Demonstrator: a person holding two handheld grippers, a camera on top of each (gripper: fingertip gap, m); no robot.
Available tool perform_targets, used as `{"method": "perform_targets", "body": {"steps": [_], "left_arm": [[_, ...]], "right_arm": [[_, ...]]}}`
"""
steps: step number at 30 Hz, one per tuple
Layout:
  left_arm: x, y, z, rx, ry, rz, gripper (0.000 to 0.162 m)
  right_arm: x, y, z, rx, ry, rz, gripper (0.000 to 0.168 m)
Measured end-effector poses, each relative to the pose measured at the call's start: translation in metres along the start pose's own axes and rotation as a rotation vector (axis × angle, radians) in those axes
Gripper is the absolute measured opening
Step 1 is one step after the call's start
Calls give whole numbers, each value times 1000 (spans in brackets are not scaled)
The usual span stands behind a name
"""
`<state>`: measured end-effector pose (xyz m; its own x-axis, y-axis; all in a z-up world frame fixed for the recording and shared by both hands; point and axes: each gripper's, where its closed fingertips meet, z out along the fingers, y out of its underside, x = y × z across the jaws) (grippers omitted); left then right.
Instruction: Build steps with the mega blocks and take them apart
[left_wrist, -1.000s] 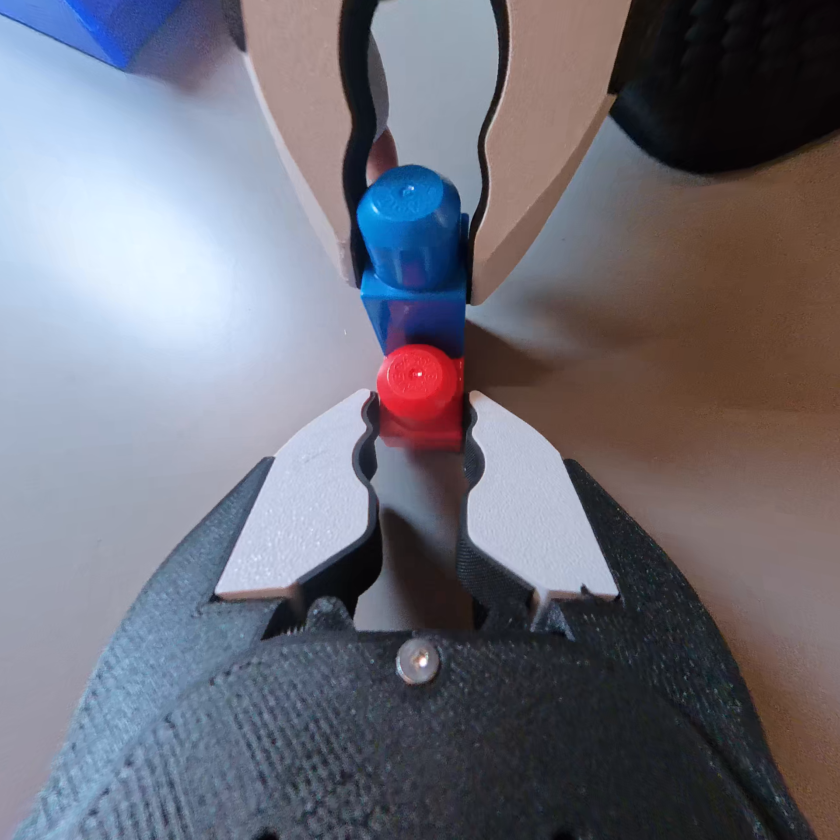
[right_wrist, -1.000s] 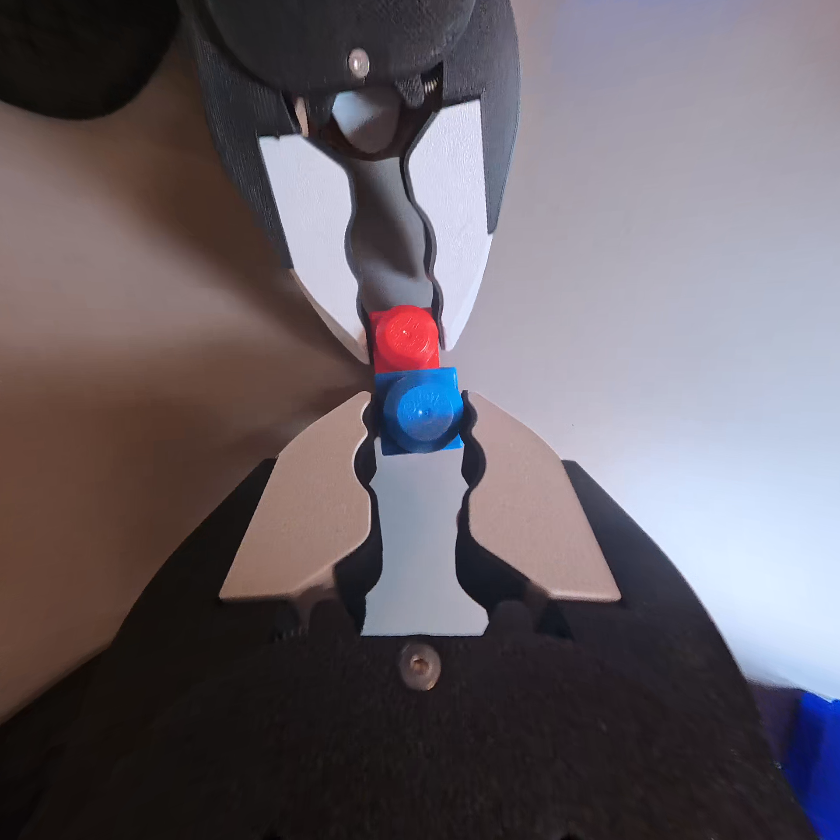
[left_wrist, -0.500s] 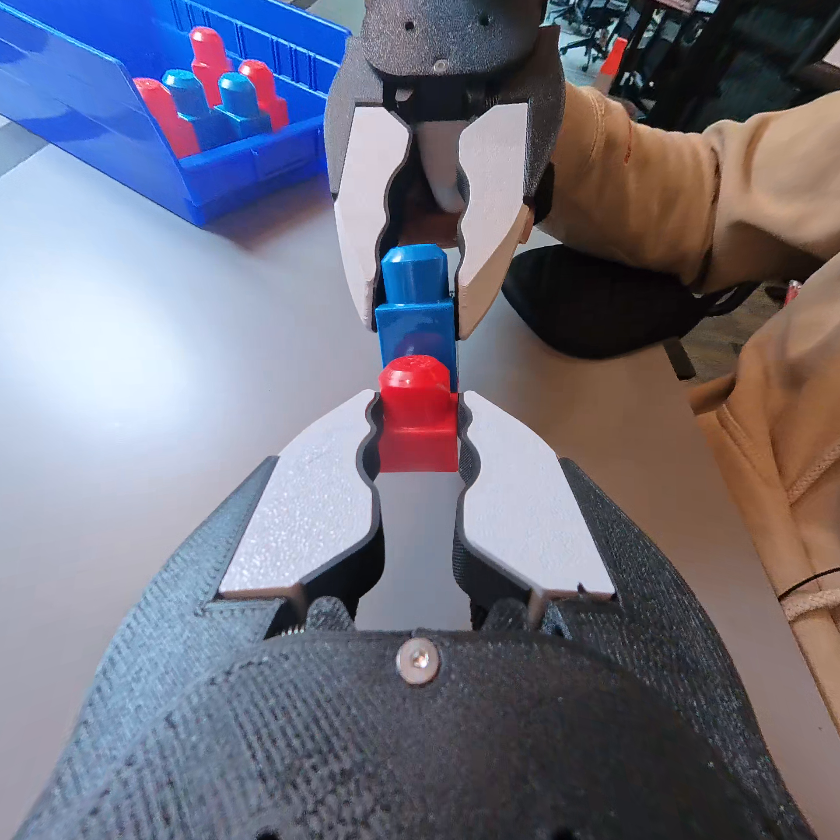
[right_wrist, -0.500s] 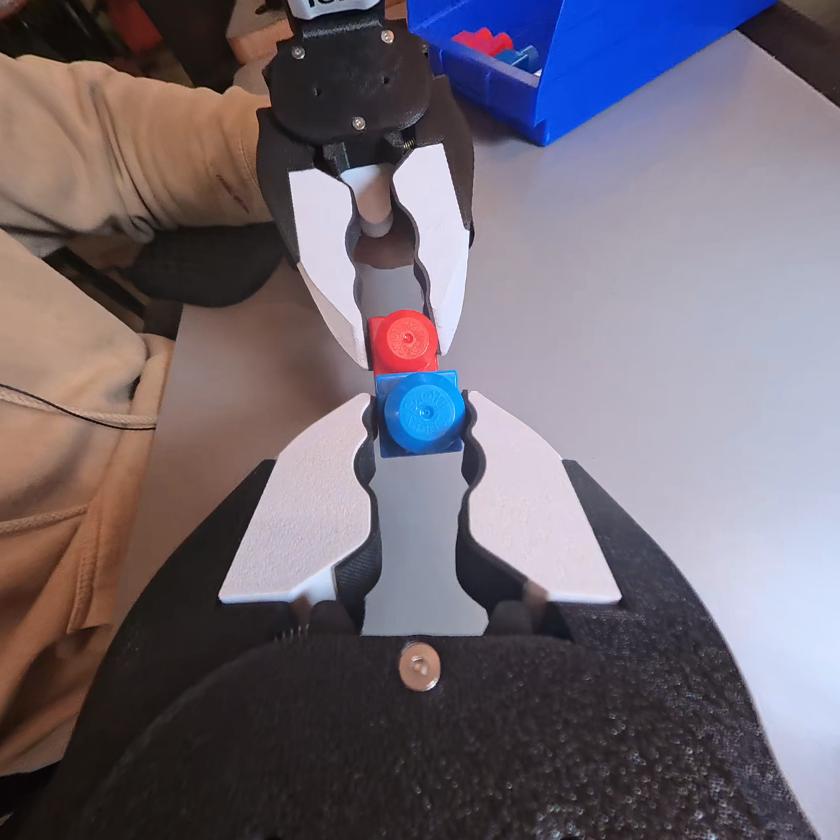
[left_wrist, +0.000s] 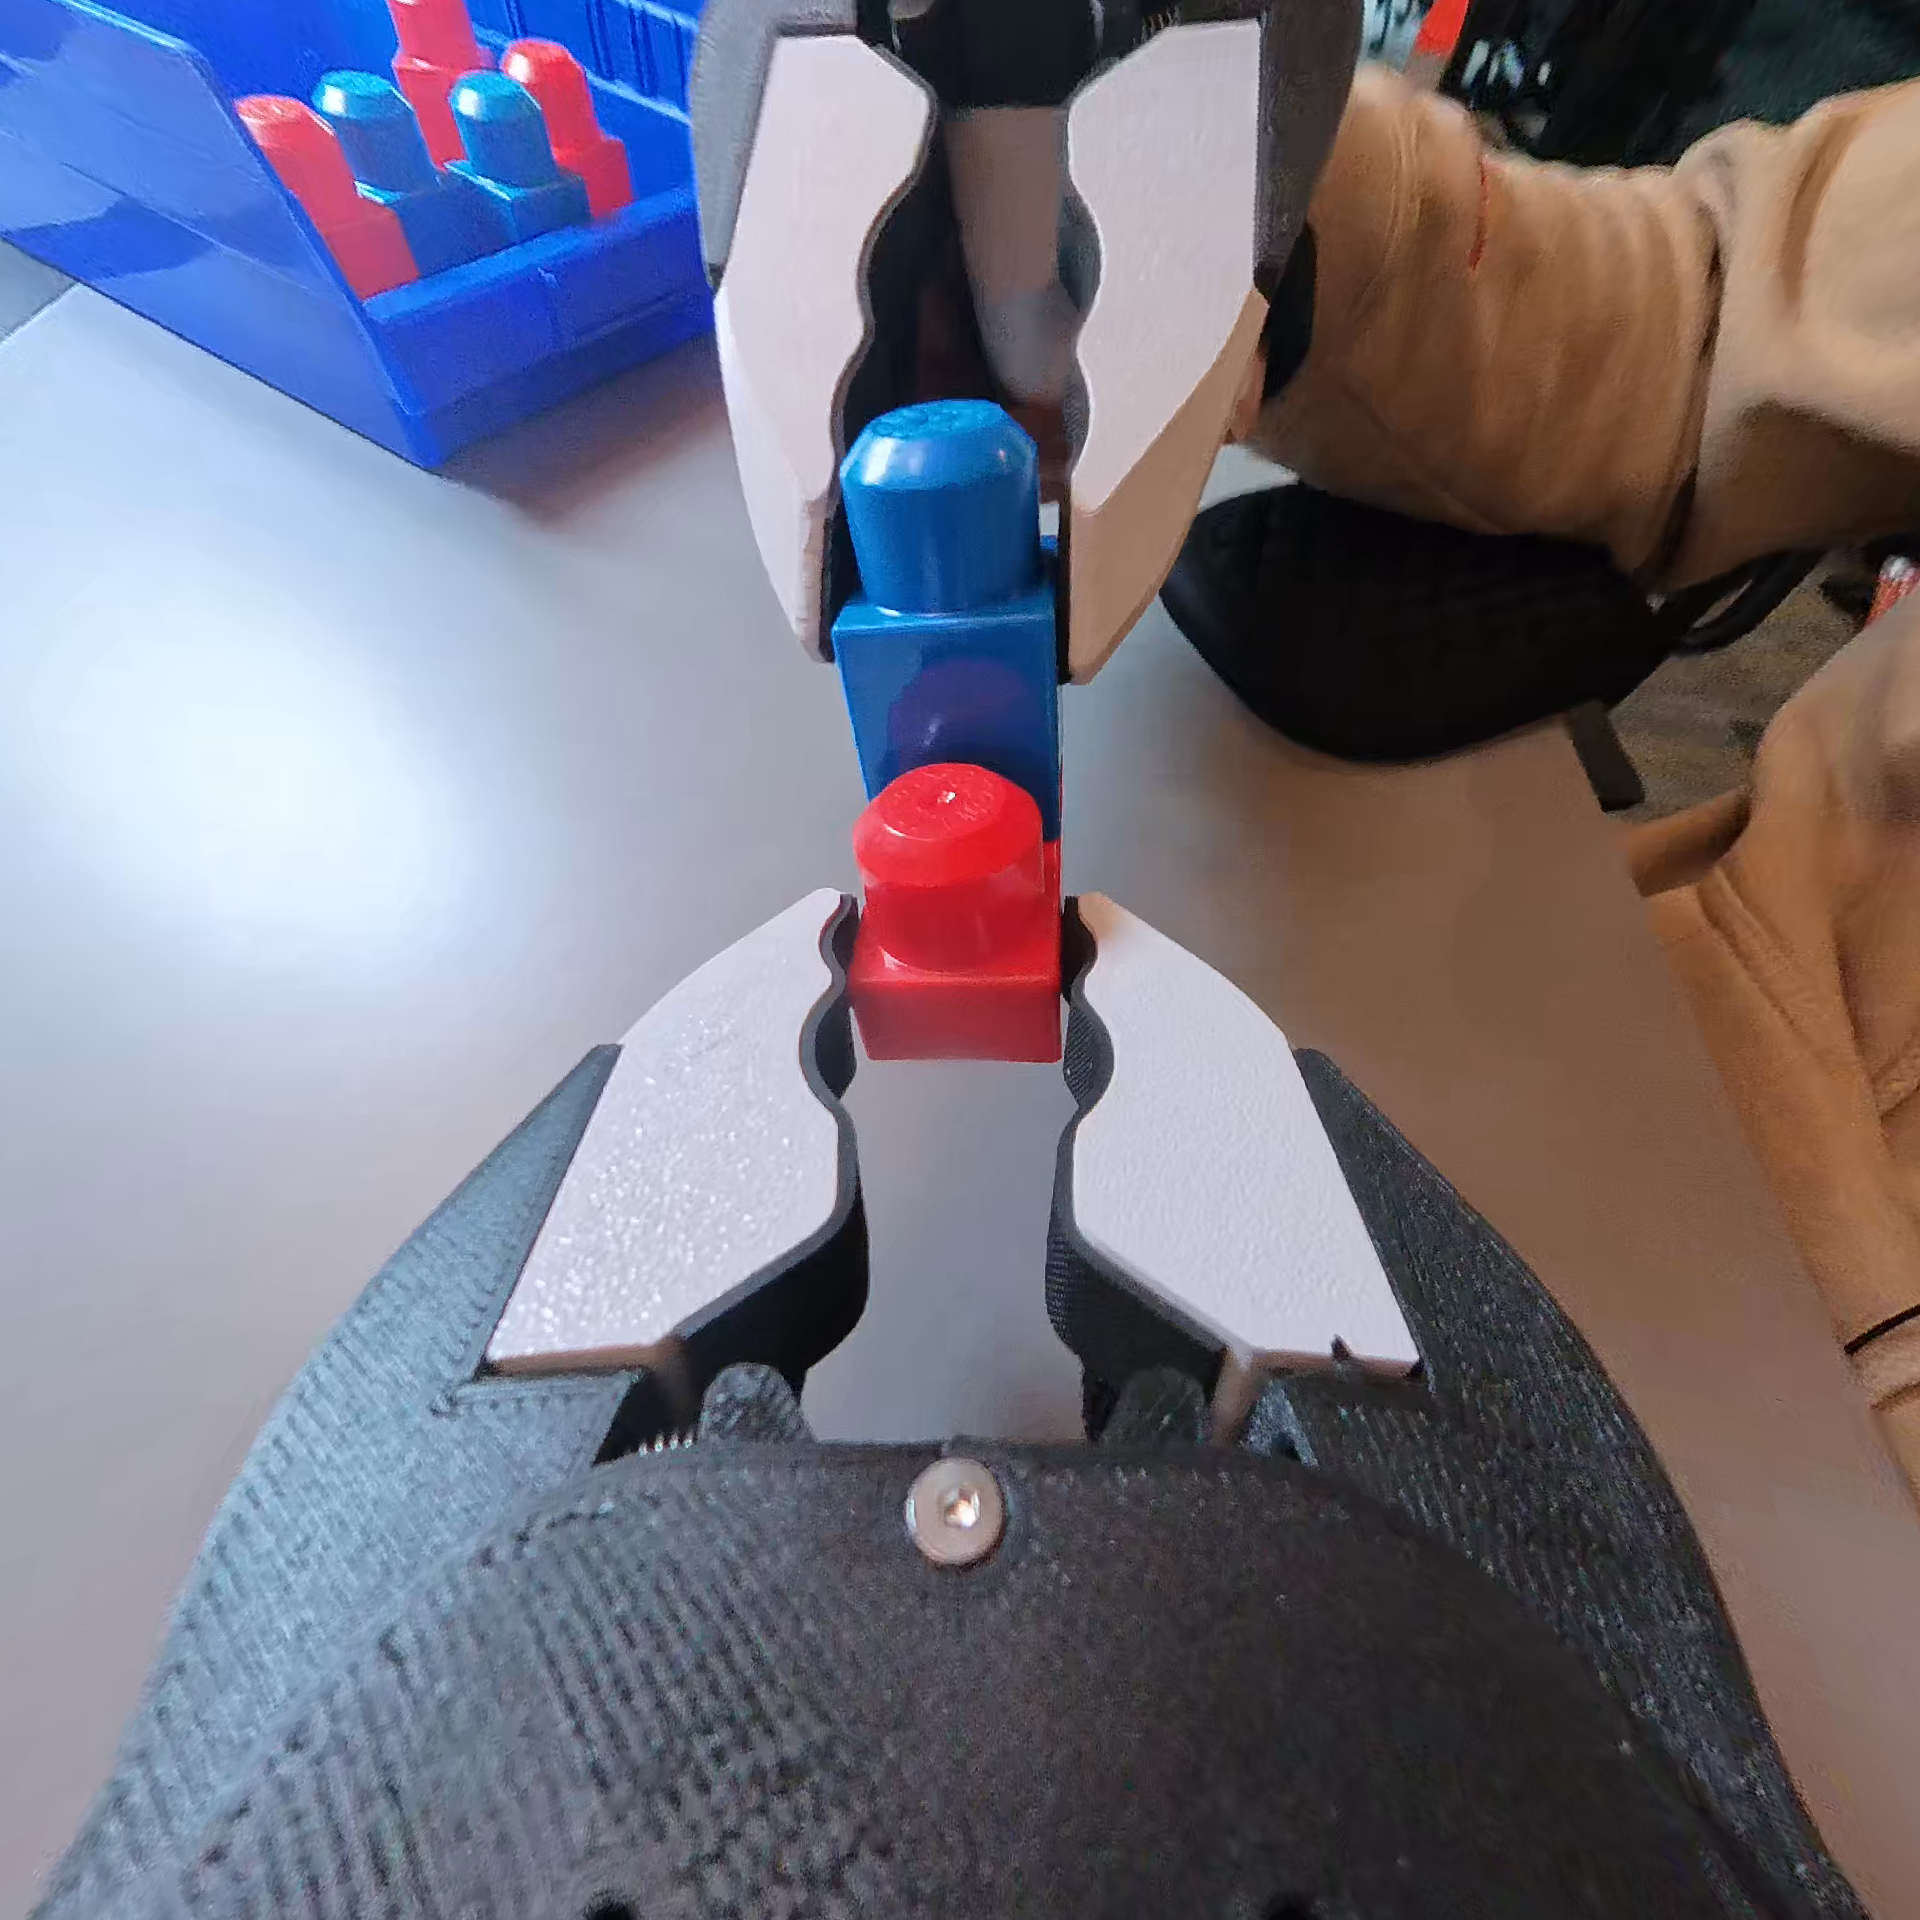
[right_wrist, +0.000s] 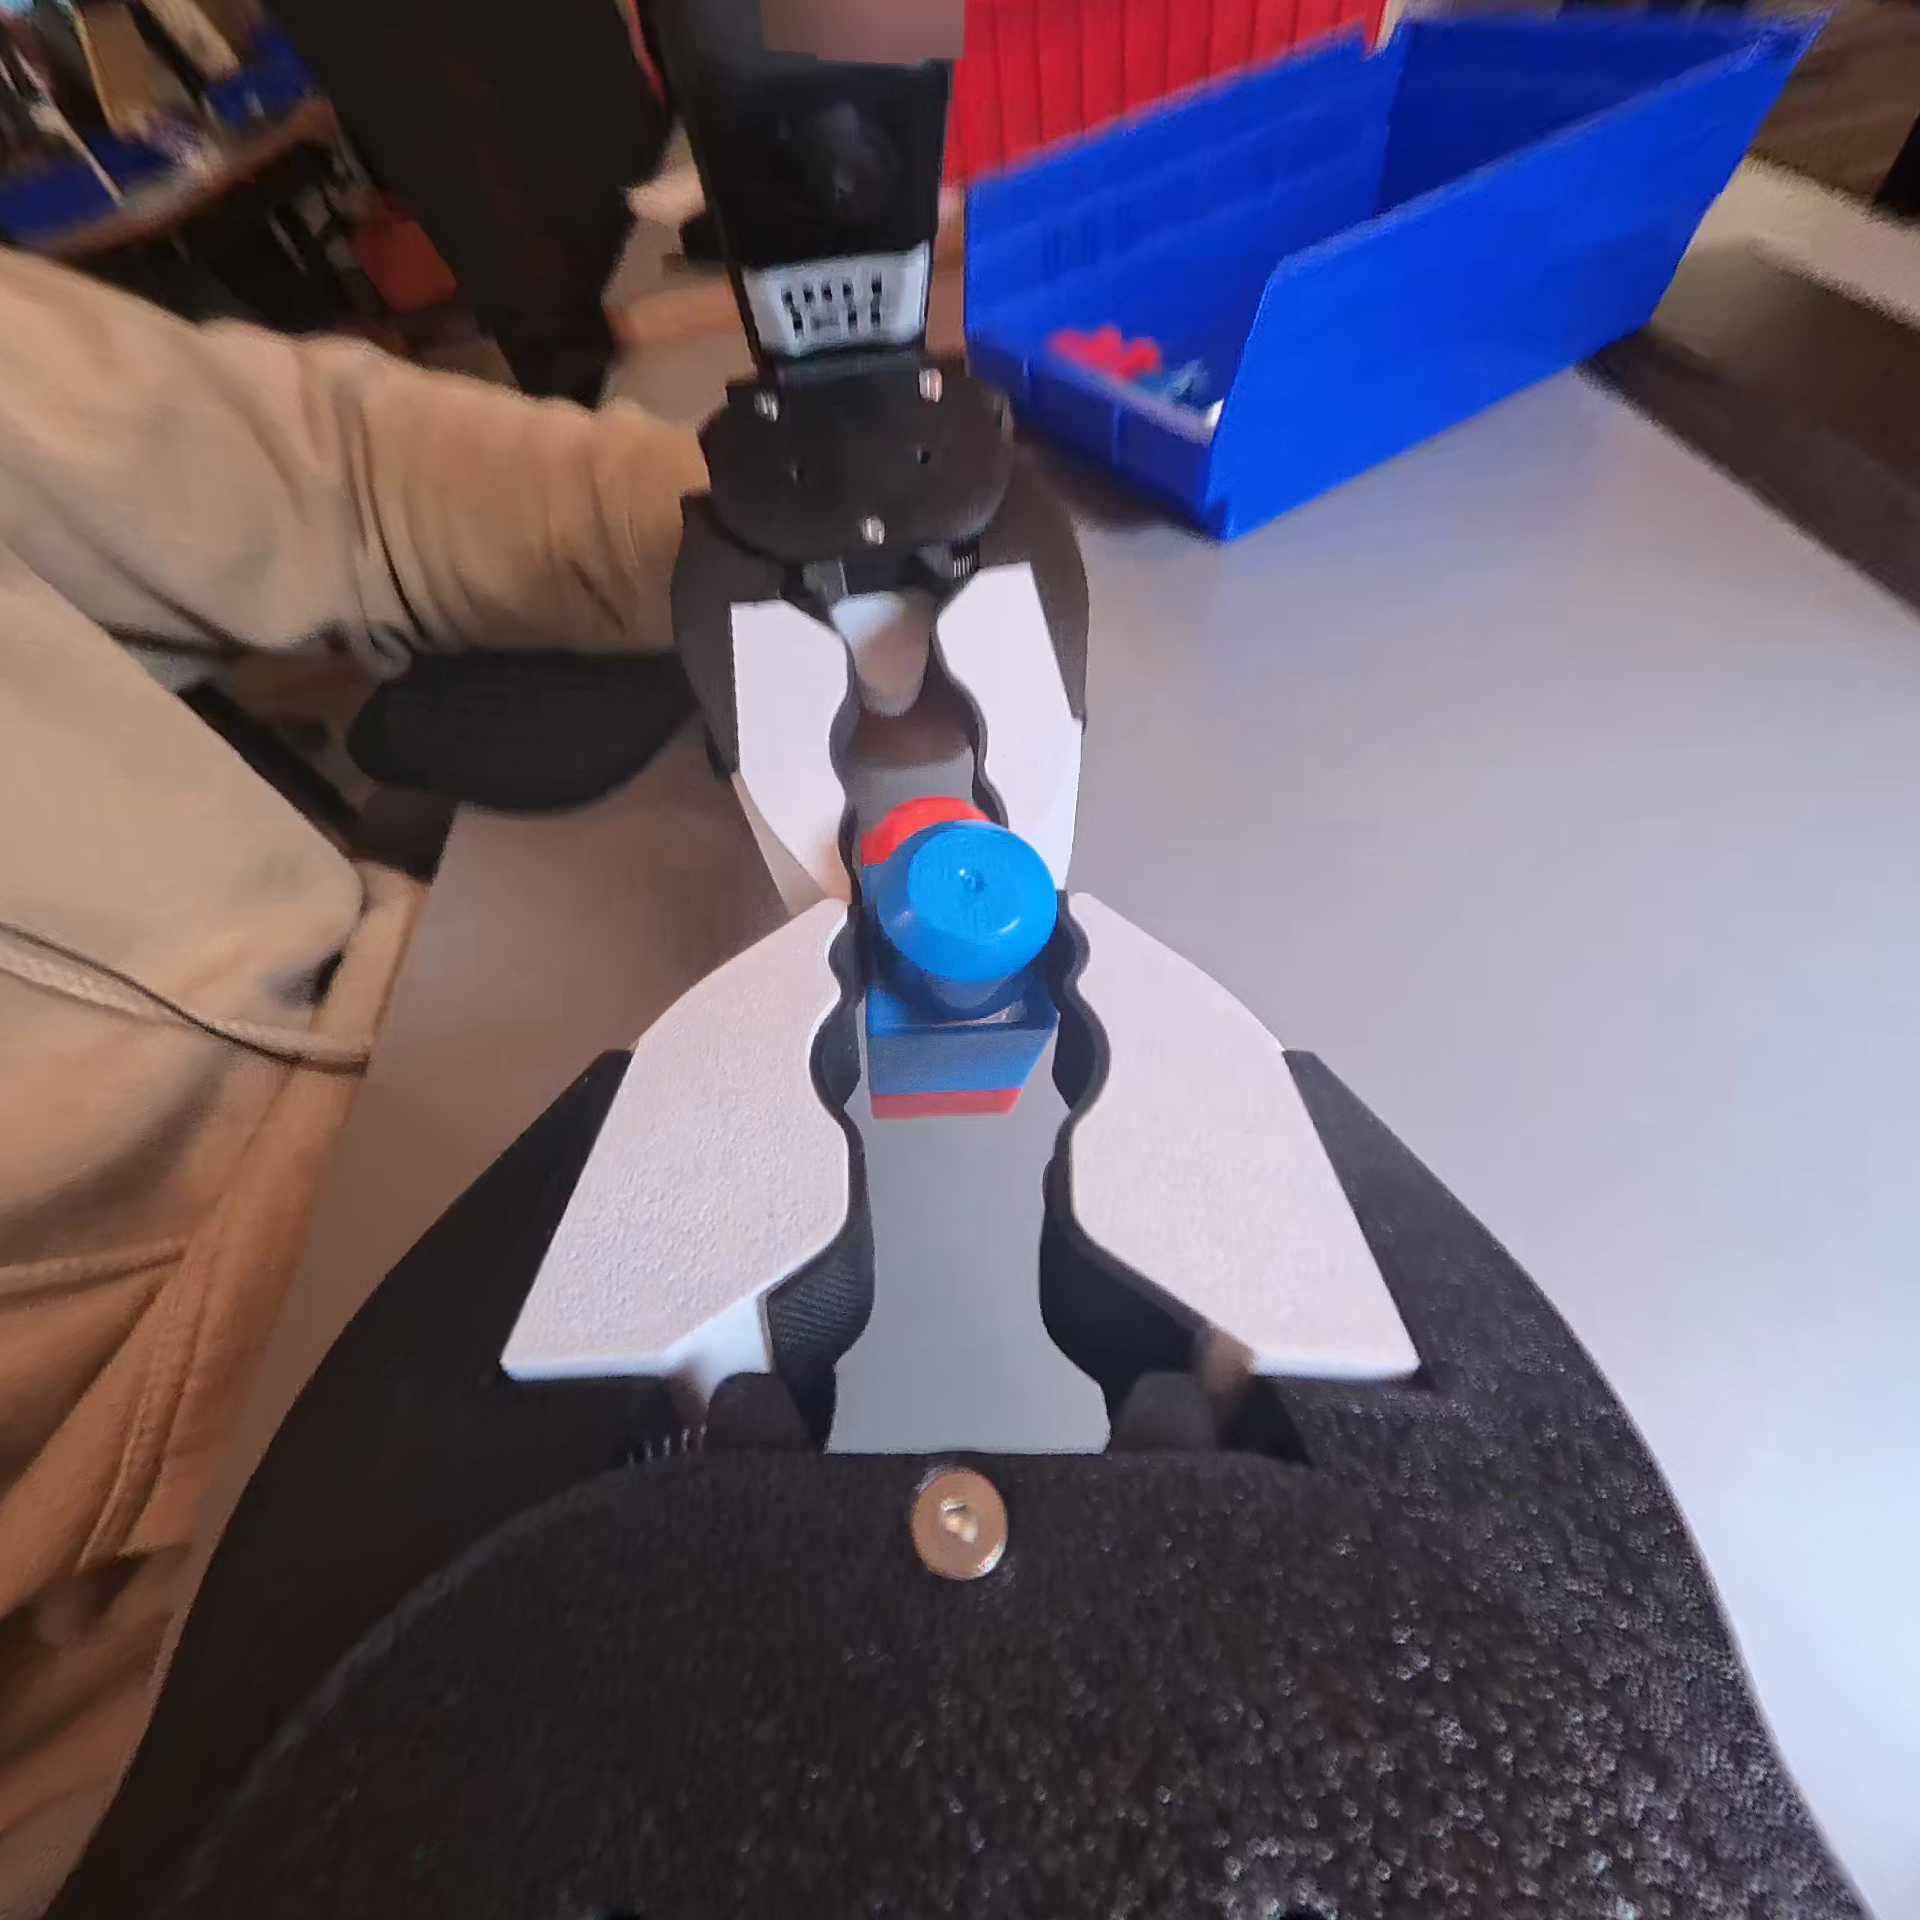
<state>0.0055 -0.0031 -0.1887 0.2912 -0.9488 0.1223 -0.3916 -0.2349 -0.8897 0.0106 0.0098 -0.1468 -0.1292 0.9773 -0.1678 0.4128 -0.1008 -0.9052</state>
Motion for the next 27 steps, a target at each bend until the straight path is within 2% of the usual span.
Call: {"method": "perform_targets", "body": {"steps": [2, 3, 4, 5, 6, 7, 9, 11, 13, 16, 17, 19, 22, 24, 26, 27], "left_arm": [[-3, -3, -2, -17, -12, -9, 37], [-9, 13, -1, -121, -51, 41, 37], [-12, 24, 1, -163, -72, 75, 37], [-11, 28, 1, -161, -64, 61, 37], [-12, 25, -1, -146, -66, 52, 37], [-16, 16, -6, -114, -87, 57, 37], [-24, -2, -15, -39, -118, 38, 37], [-32, -5, -19, -3, -139, 14, 37], [-31, 2, -18, -2, -127, -8, 37], [-29, 8, -16, -6, -118, 1, 37], [-28, 7, -16, -5, -113, 3, 37], [-26, 5, -16, -10, -101, 4, 37], [-21, 8, -12, -58, -87, 27, 37], [-8, 5, -8, -65, -42, 56, 38], [2, -3, -6, -49, -26, 90, 38], [7, -8, -7, -25, -4, 95, 37]], "right_arm": [[3, -25, -12, 156, 6, 27, 34], [7, -46, -28, 295, 1, 81, 34], [15, -64, -48, 414, 13, 145, 34], [25, -71, -63, 462, 78, 162, 34], [35, -66, -69, 427, 172, 130, 34], [44, -51, -65, 323, 249, 100, 34], [63, -3, -47, 38, 385, 77, 34], [73, 40, -27, -191, 424, 54, 35], [78, 62, -14, -284, 416, 64, 35], [89, 72, -11, -328, 465, 41, 57], [89, 68, -13, -310, 472, 21, 66], [77, 44, -16, -214, 444, -47, 71], [33, 12, -10, -104, 274, -133, 65], [8, 19, 5, -148, 156, -144, 61], [-6, 38, 19, -232, 67, -174, 36], [-10, 40, 23, -226, 45, -180, 36]]}}
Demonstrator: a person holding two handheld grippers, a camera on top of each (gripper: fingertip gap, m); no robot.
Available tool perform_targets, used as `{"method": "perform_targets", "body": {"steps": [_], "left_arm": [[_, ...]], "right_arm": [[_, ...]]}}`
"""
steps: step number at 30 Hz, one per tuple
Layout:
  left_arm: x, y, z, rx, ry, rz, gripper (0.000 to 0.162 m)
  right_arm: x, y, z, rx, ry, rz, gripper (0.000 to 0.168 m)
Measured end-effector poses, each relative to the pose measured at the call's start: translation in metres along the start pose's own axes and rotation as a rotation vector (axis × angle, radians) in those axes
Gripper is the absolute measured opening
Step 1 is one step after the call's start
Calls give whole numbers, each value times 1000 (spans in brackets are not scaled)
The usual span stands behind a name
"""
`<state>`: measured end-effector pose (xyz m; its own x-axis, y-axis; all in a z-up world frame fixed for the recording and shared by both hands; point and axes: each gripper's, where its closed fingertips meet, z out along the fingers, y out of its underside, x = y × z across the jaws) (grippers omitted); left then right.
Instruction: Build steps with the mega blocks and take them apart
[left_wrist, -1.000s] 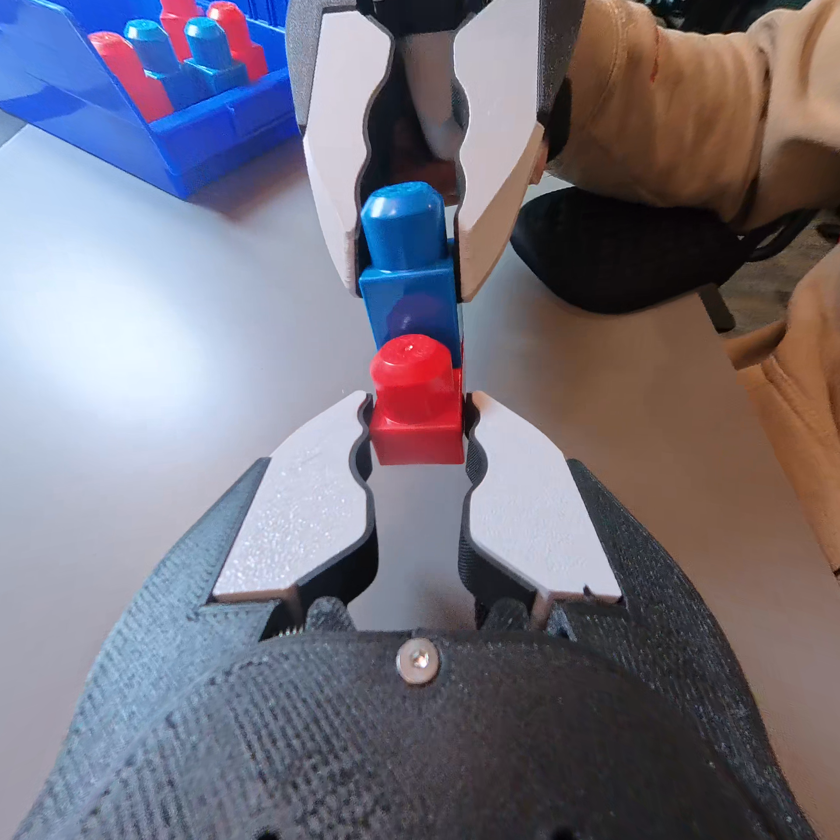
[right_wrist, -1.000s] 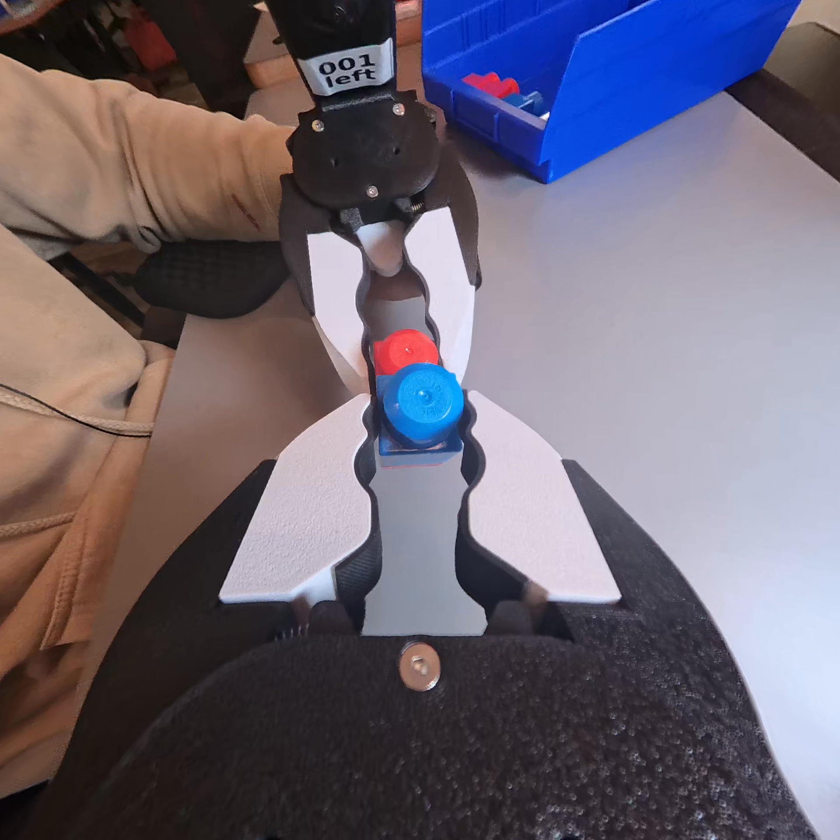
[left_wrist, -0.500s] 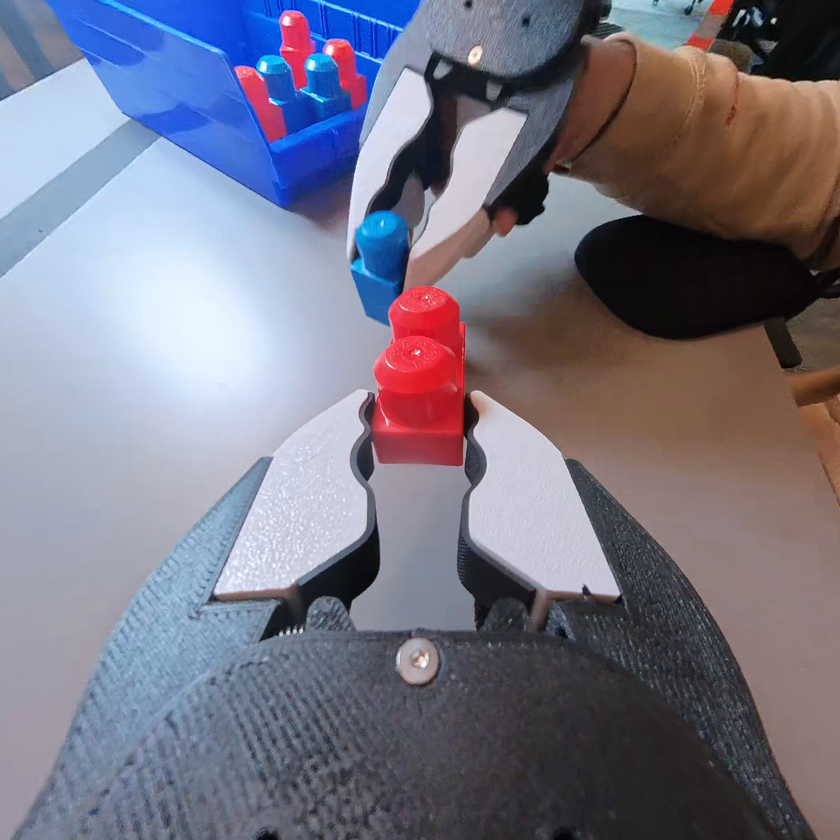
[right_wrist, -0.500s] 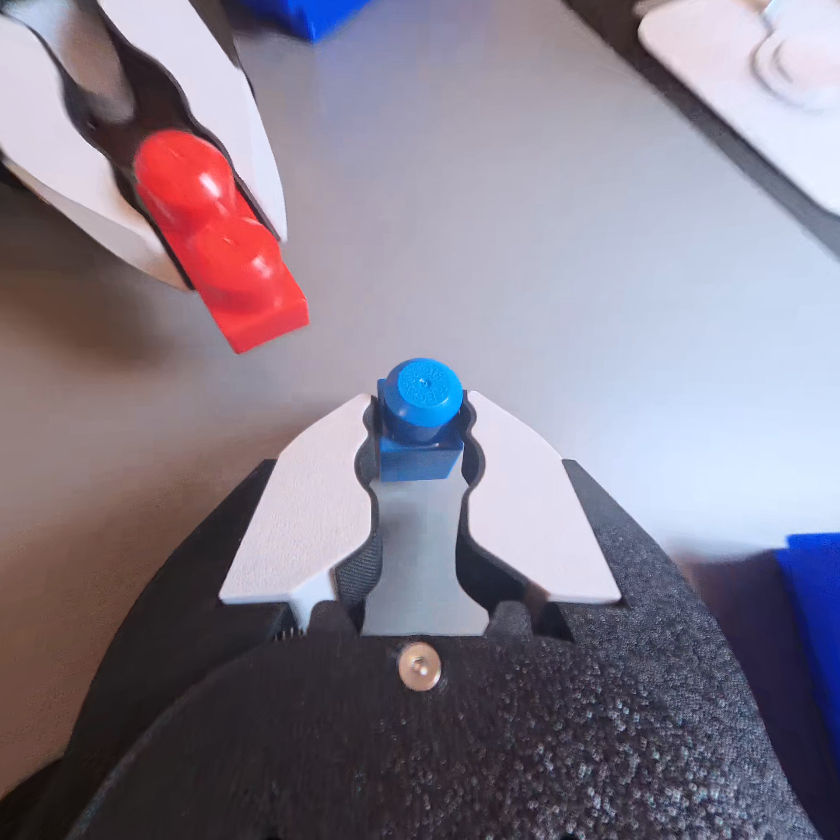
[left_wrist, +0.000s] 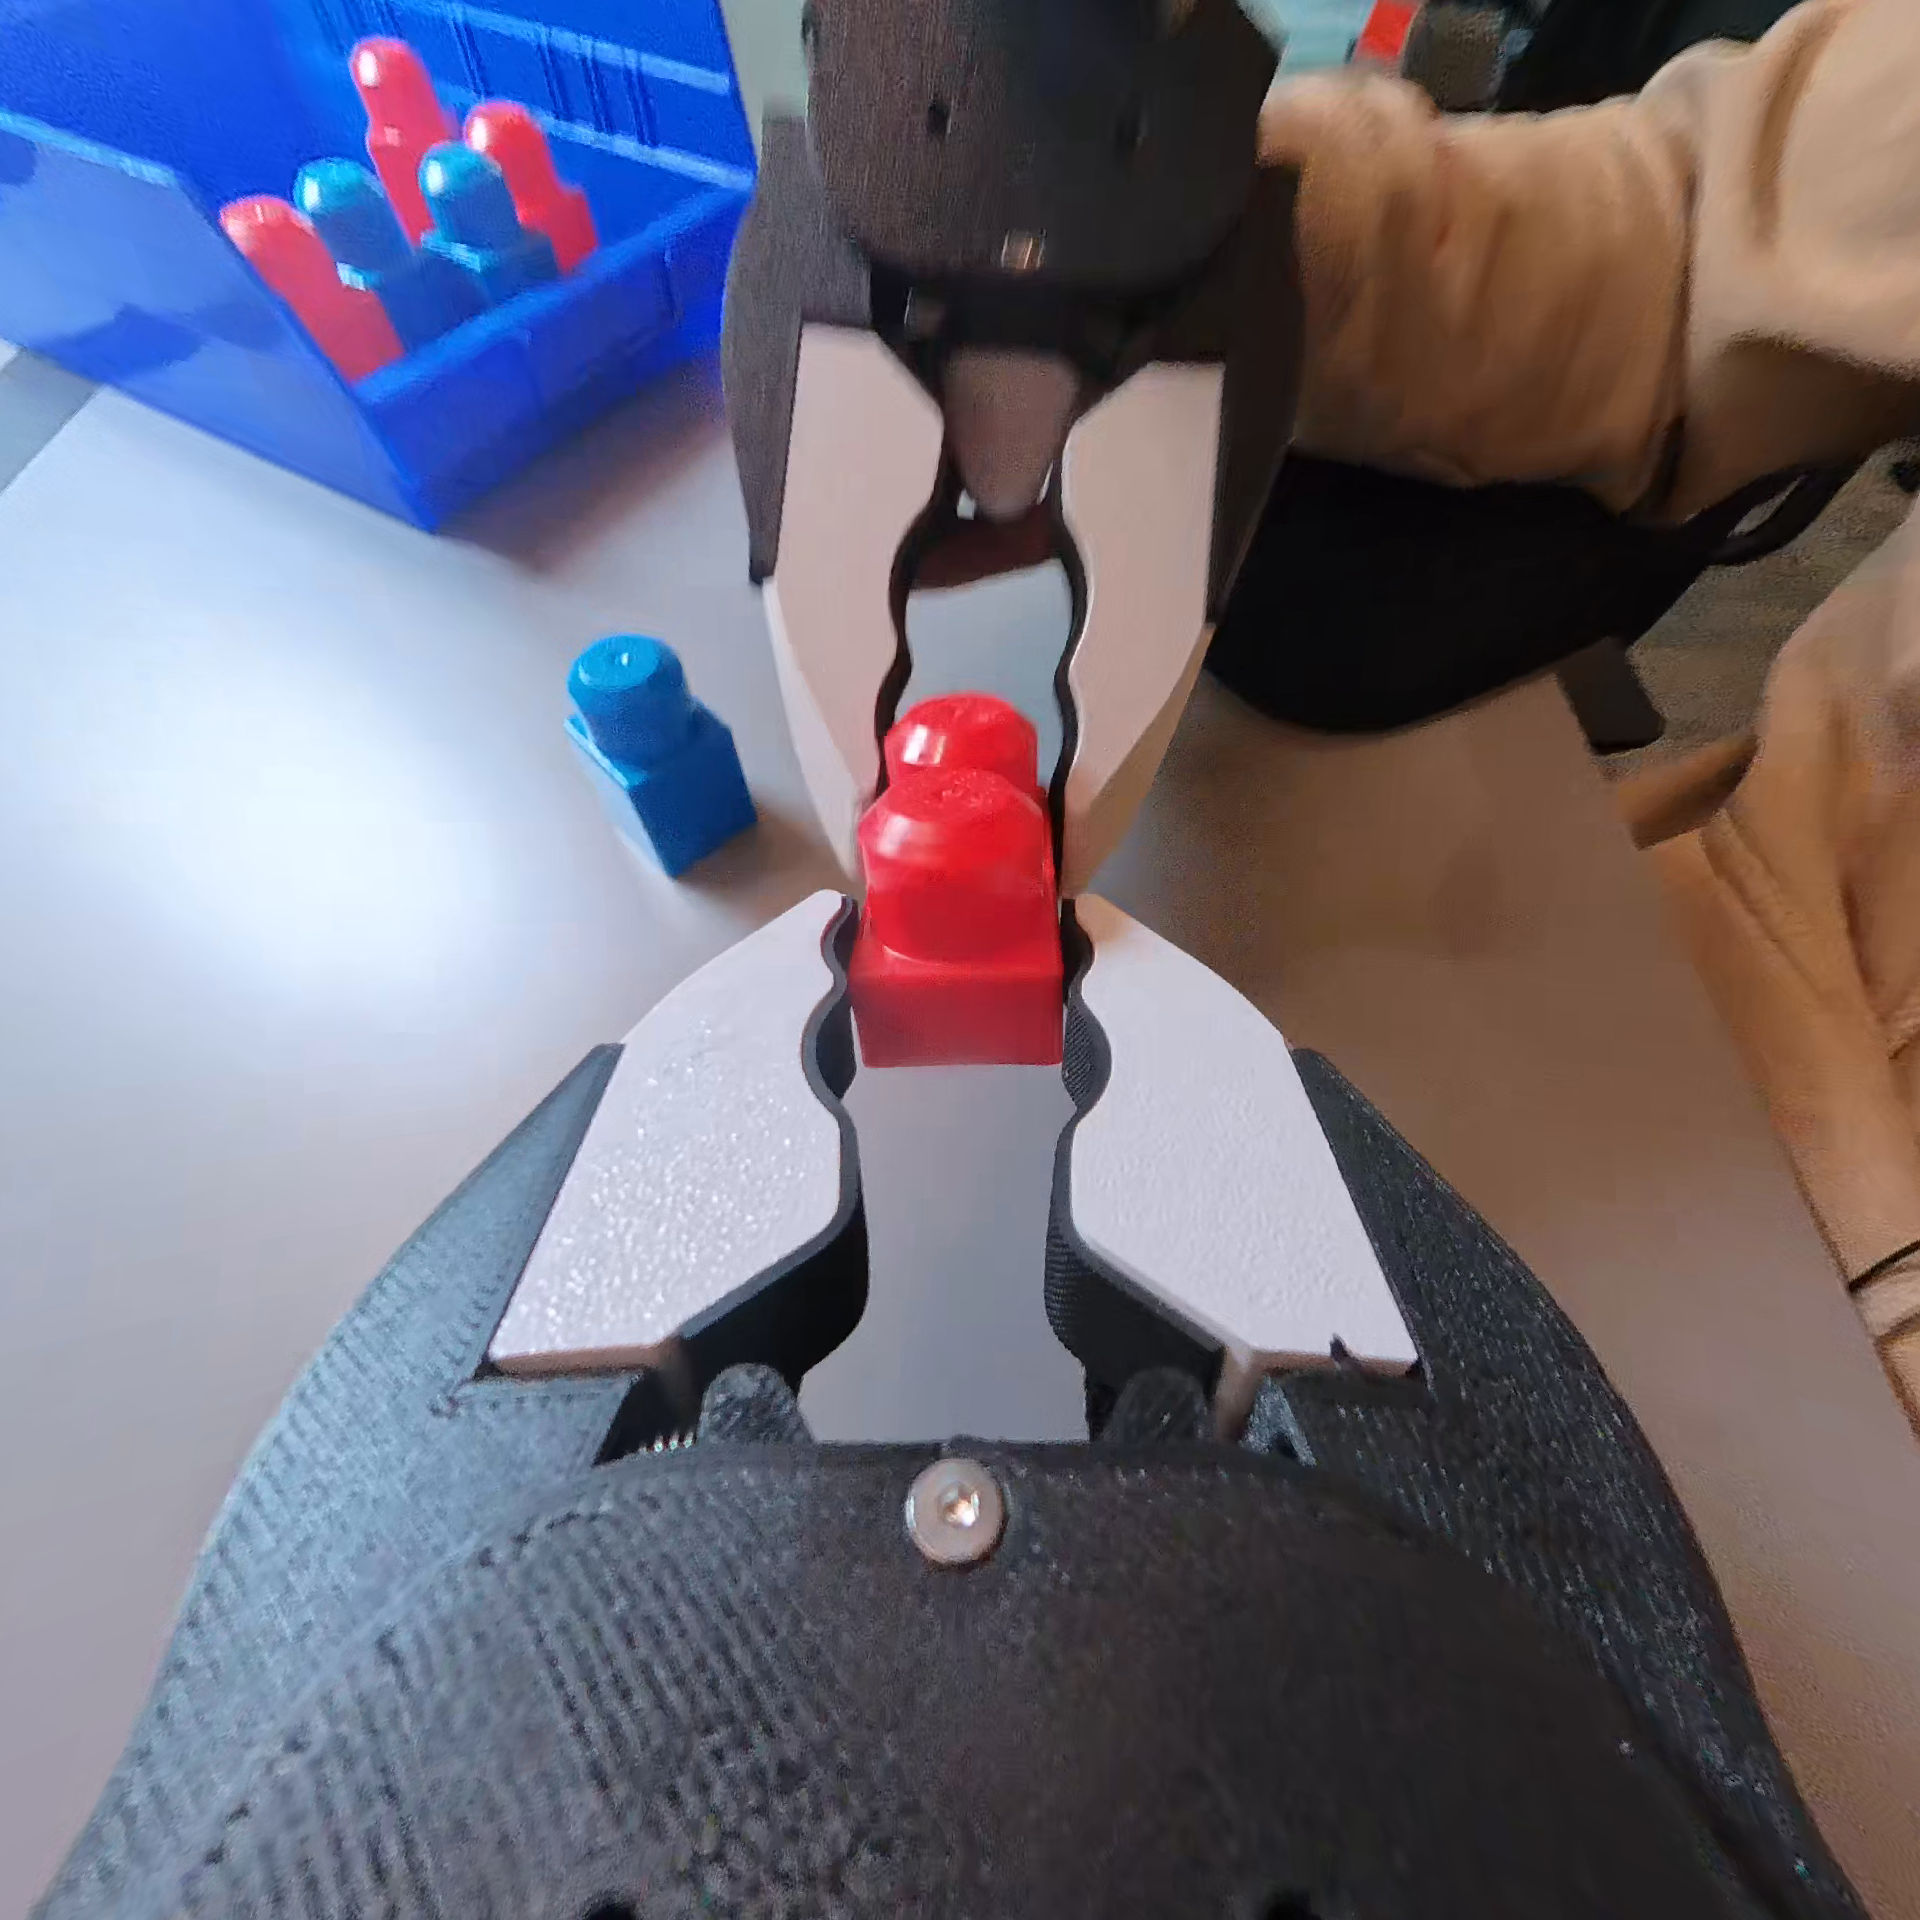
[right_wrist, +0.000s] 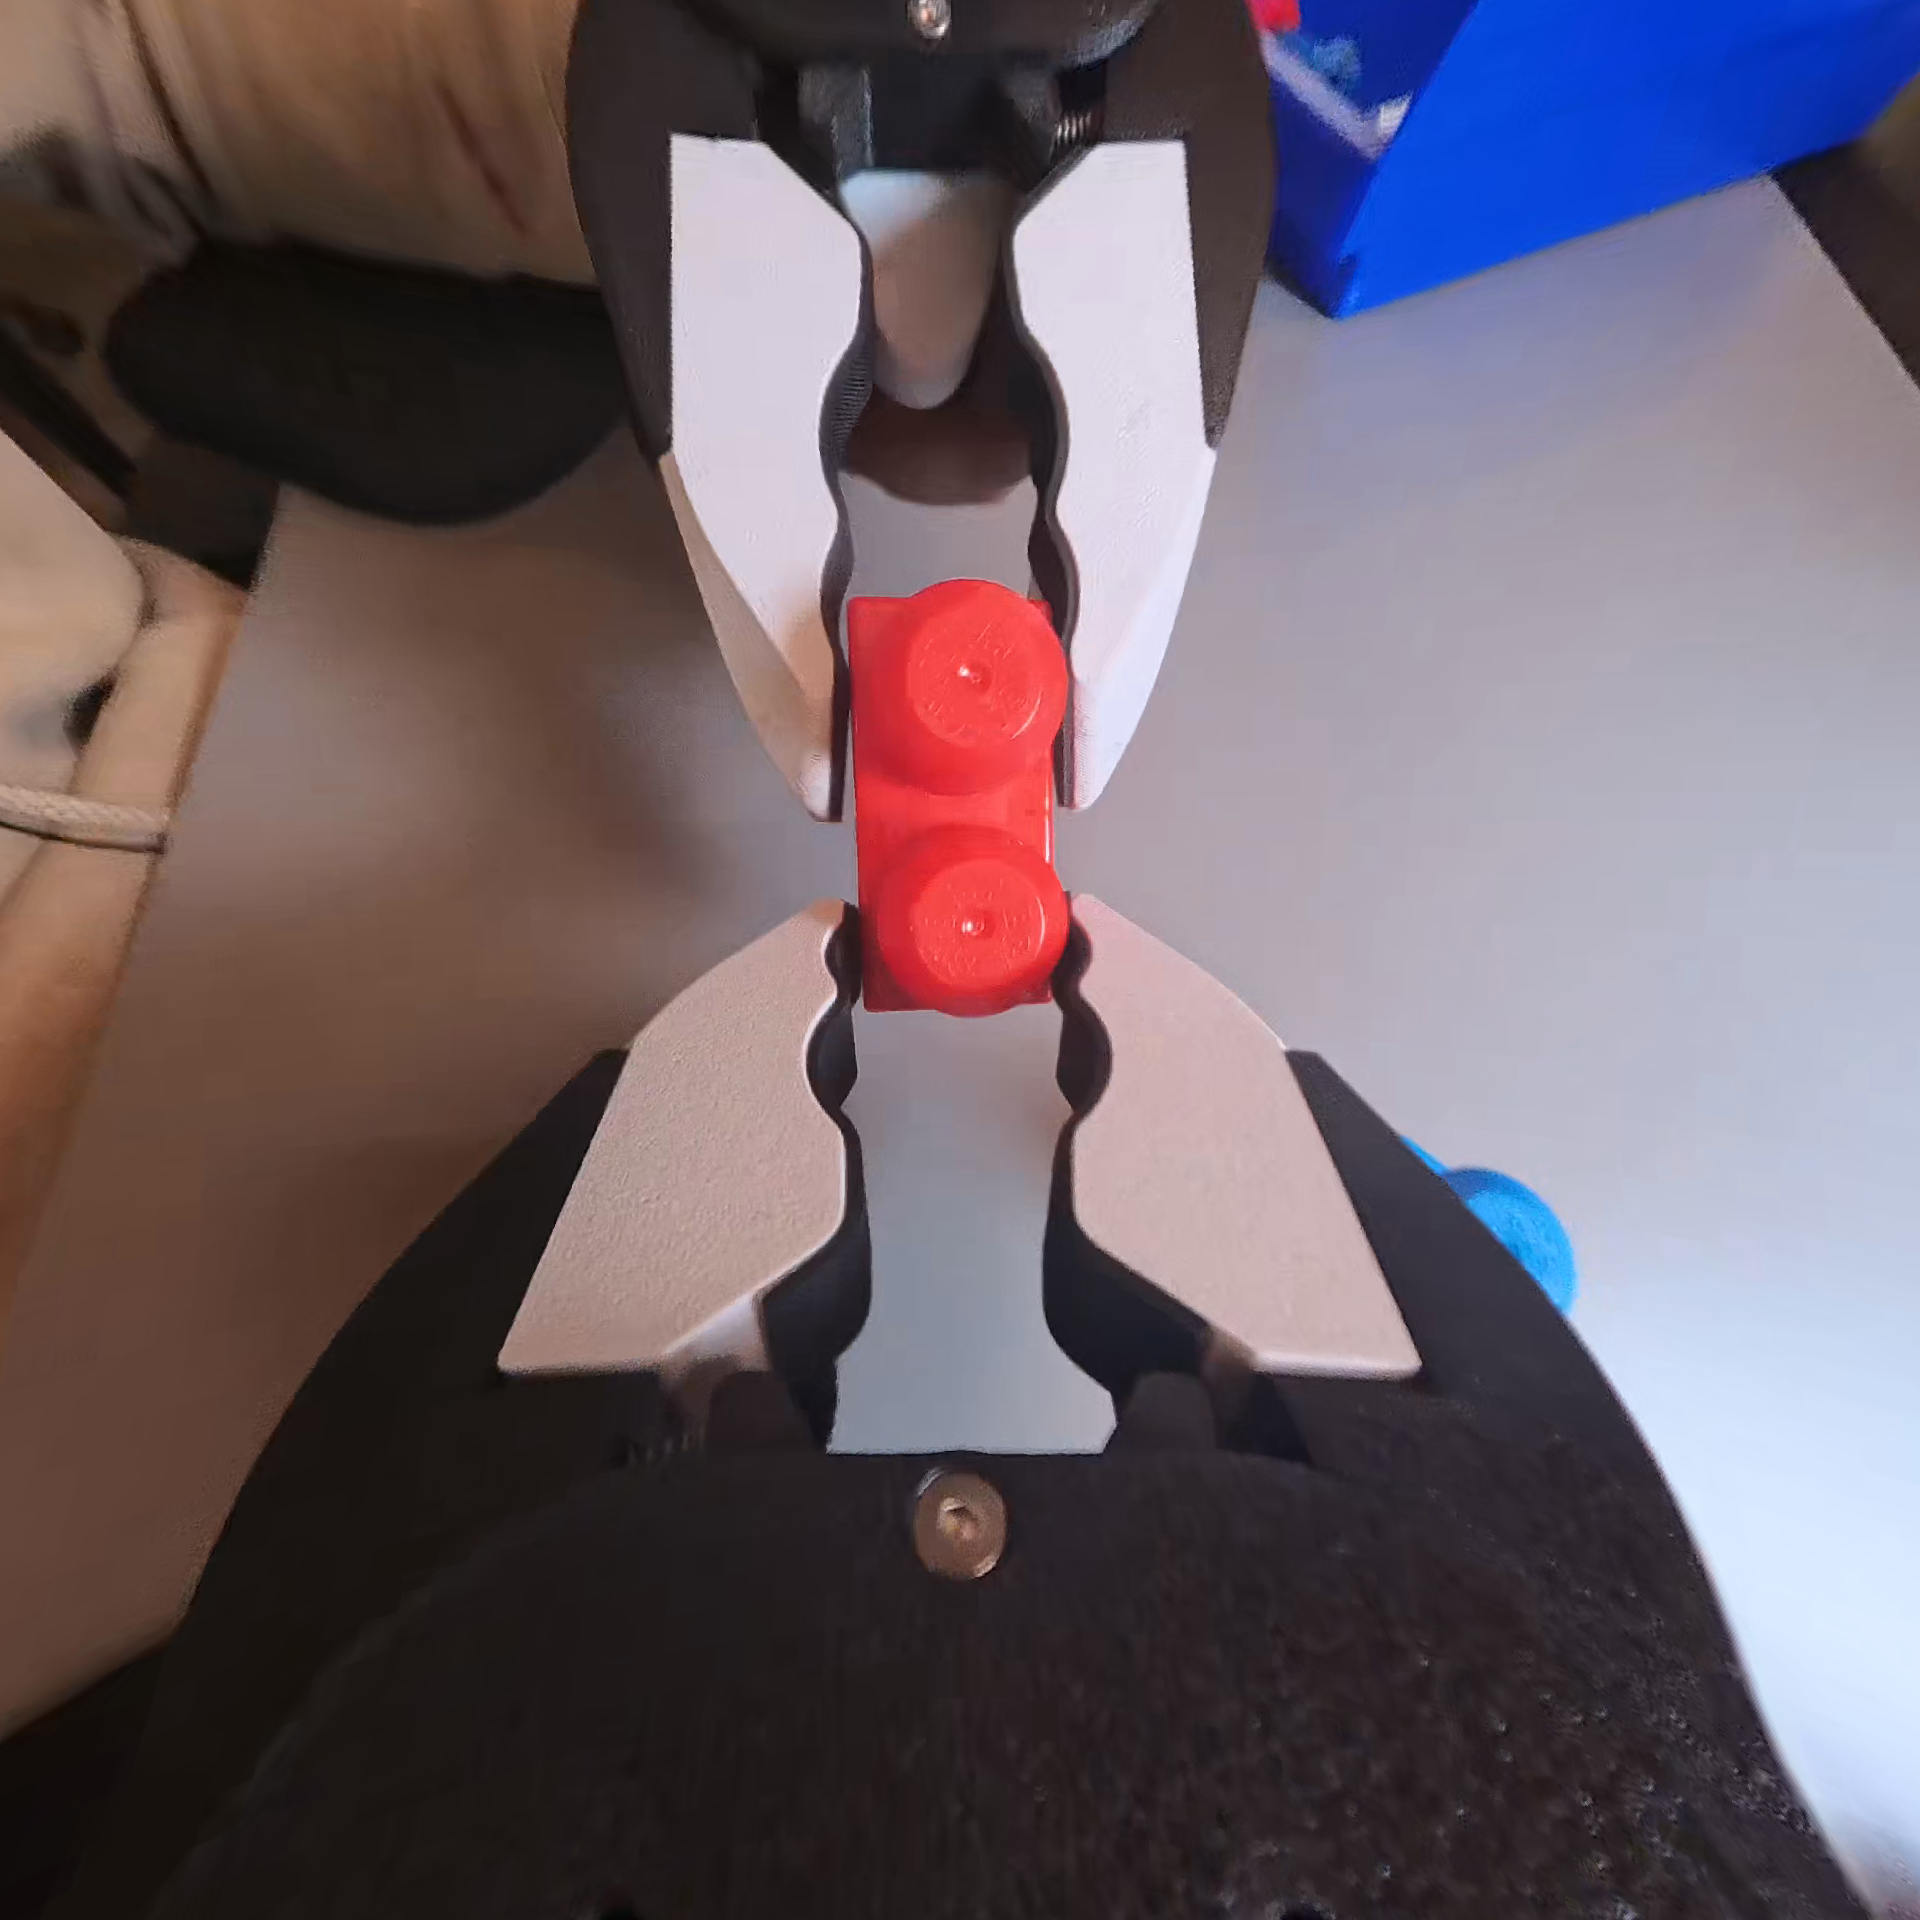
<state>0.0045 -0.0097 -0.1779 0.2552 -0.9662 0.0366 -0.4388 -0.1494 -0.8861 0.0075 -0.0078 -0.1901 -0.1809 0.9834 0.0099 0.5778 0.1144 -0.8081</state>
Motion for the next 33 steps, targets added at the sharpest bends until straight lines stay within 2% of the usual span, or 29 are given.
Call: {"method": "perform_targets", "body": {"steps": [6, 10, 17, 26, 28, 30, 31, 33], "left_arm": [[-5, -57, -39, 418, 11, -88, 39], [-4, -66, -40, 451, -20, -79, 39], [-7, -70, -43, 524, 10, -199, 40], [-9, -77, -51, 573, -13, -207, 36], [-9, -77, -53, 571, -8, -201, 36], [-7, -78, -55, 572, 13, -208, 36], [-9, -77, -56, 568, 2, -200, 36], [-13, -73, -56, 537, -27, -171, 36]], "right_arm": [[5, -62, -31, 471, -75, 159, 35], [6, -77, -39, 629, -93, 210, 35], [12, -93, -55, 759, -49, 232, 32], [12, -91, -53, 749, -26, 217, 32], [6, -76, -37, 588, -69, 219, 32], [-4, -35, -12, 246, -105, 161, 25], [0, -18, -6, 138, -42, 92, 28], [6, -18, -13, 128, 36, 32, 31]]}}
